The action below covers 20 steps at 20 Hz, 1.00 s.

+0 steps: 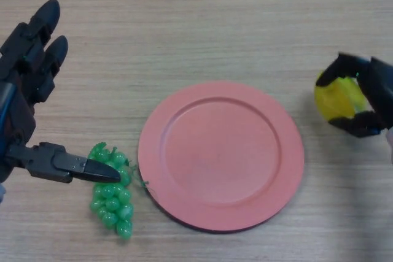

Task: Pick up the yellow starfruit and place it on the plate

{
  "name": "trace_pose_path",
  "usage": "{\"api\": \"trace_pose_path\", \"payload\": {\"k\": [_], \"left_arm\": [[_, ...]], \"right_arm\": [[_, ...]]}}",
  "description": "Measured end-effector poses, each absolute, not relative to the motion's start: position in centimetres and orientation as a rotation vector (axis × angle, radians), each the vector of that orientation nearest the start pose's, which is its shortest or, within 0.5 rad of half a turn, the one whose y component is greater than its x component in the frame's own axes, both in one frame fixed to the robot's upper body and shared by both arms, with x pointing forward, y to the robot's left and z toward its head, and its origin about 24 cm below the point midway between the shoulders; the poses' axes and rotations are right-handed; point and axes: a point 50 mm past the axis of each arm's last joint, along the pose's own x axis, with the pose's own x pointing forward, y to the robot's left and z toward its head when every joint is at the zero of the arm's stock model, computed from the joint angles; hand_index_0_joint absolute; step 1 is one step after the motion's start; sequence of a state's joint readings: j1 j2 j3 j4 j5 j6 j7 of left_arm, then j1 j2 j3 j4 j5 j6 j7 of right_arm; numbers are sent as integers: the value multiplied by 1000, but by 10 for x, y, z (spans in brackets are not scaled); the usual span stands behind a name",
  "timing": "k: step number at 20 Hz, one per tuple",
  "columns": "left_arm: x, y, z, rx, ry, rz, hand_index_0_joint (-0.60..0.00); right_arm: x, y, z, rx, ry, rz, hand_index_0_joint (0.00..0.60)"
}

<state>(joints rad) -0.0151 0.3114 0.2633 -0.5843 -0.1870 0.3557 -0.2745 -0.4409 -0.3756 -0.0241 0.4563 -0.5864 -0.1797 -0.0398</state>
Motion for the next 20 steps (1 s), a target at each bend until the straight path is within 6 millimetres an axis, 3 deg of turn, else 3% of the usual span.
{"api": "trace_pose_path", "payload": {"k": [5,8,13,16,20], "left_arm": [[228,214,166,209,-256,-136,0],[229,213,168,202,-263,-142,0],[234,209,171,181,-280,-161,0],[236,209,177,185,-303,-156,0],[241,210,176,171,-302,-158,0]], "right_arm": [[318,-196,123,-486,-123,-25,600],[305,-179,124,-431,-99,11,600],[282,-129,118,-373,-104,181,600],[273,-115,109,-323,-47,246,600],[267,-103,77,-345,49,292,600]]}}
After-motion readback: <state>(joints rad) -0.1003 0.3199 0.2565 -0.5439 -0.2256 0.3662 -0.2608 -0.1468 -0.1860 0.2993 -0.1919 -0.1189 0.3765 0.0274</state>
